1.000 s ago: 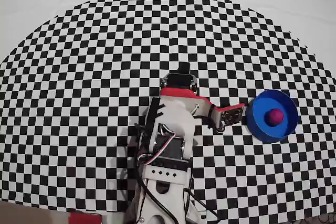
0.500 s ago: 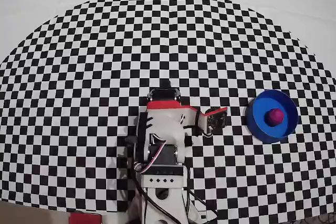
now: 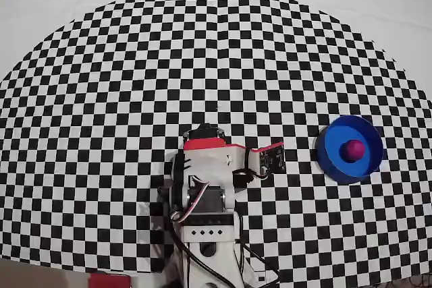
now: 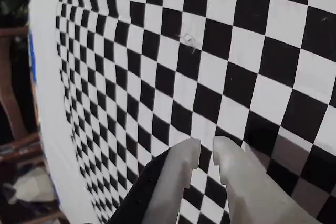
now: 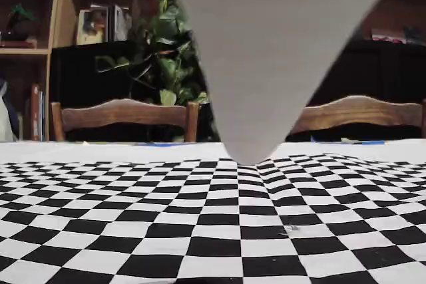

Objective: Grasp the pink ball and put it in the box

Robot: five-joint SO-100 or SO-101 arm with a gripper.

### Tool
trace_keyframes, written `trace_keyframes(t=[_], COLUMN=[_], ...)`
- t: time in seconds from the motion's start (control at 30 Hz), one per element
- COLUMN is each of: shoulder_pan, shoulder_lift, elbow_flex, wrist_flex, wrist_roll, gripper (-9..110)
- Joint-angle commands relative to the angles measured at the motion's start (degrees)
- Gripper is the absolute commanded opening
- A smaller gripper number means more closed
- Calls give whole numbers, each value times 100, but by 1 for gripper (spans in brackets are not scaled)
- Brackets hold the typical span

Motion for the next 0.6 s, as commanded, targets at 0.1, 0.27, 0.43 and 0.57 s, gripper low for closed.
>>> trace_keyframes(t=[0.1,0.27,0.43,0.57], shoulder_pan=[0,-26,-26,-26], shoulder_lift=[97,97,97,97], elbow_flex=[18,26,26,26], wrist_flex=[18,18,18,18], wrist_roll=[18,-18,-18,-18], gripper=[0,0,0,0])
